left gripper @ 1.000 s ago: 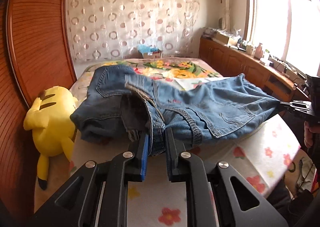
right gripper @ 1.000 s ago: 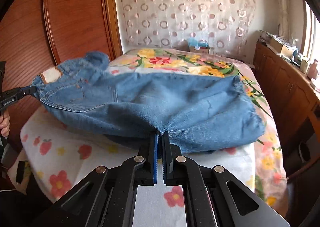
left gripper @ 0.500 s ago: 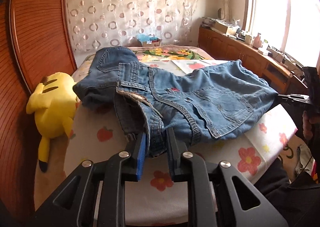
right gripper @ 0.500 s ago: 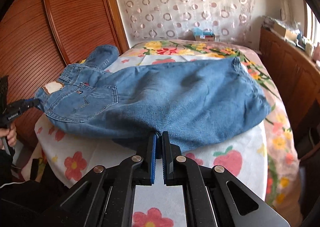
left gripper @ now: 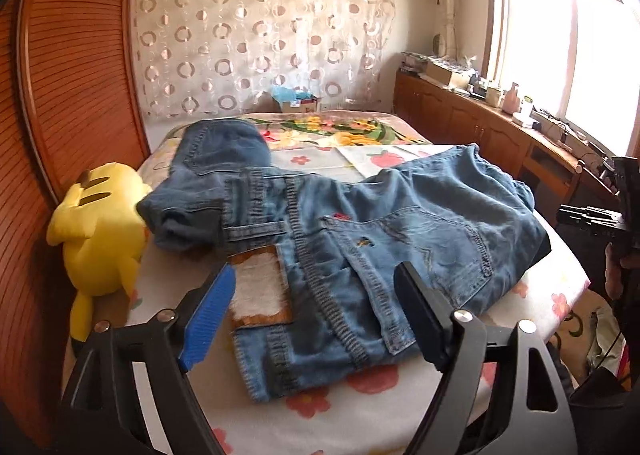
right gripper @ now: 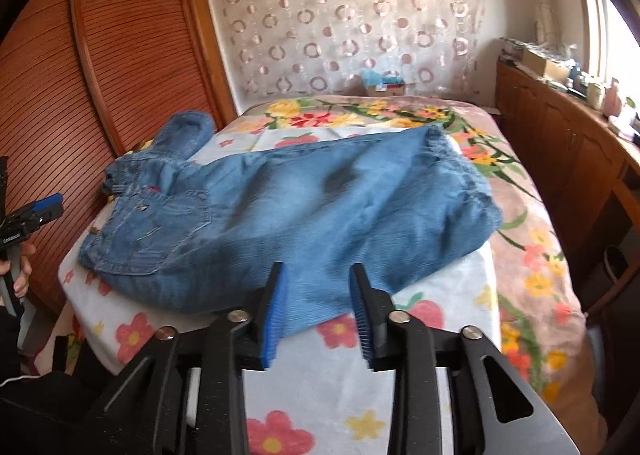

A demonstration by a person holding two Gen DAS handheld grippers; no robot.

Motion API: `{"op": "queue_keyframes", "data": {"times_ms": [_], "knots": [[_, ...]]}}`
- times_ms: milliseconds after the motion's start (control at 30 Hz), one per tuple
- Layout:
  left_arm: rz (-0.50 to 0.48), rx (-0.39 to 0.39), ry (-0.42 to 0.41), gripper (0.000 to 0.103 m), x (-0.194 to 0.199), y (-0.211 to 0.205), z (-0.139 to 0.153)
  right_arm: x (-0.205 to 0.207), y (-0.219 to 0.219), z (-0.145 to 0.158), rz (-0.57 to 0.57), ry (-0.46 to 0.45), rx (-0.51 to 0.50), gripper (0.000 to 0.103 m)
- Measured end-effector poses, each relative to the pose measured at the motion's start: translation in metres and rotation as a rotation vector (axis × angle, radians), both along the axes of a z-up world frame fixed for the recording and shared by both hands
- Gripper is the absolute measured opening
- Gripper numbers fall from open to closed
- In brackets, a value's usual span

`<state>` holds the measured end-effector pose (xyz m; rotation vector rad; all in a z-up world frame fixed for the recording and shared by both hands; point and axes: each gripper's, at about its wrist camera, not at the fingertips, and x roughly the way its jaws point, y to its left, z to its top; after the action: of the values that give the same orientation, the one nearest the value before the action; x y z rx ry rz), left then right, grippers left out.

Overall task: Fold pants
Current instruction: 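Open both tools and release the jeans onto the bed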

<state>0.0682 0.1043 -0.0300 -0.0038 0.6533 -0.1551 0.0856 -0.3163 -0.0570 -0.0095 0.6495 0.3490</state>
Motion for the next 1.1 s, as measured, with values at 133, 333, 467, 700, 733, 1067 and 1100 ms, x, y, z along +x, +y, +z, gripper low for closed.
{"op": "queue_keyframes", "data": {"times_ms": [133, 333, 467, 700, 733, 1067, 1100], "knots": [[-0.036, -0.005, 0.001, 0.083, 0.014, -0.02, -0.006, 0.006, -0.01, -0.005, -0.057, -0.008, -0.016, 0.046], [-0.11, -0.013, 0.013, 0.083, 0.037, -0.053, -0.014, 0.03, -0.034, -0.016, -0.15, 0.019, -0.007, 0.047], [-0.156, -0.011, 0.019, 0.083, 0.049, -0.077, -0.016, 0.055, -0.044, -0.018, -0.198, 0.035, -0.014, 0.047], [-0.204, -0.005, 0.04, 0.083, 0.061, -0.106, -0.019, 0.089, -0.053, -0.025, -0.254, 0.077, -0.014, 0.047], [-0.207, -0.004, 0.044, 0.083, 0.062, -0.108, -0.02, 0.094, -0.054, -0.027, -0.259, 0.089, -0.012, 0.047], [-0.206, 0.001, 0.069, 0.083, 0.067, -0.118, -0.026, 0.114, -0.053, -0.022, -0.295, 0.143, -0.012, 0.041], [-0.206, 0.001, 0.069, 0.083, 0.066, -0.118, -0.026, 0.113, -0.054, -0.021, -0.297, 0.142, -0.016, 0.035]]}}
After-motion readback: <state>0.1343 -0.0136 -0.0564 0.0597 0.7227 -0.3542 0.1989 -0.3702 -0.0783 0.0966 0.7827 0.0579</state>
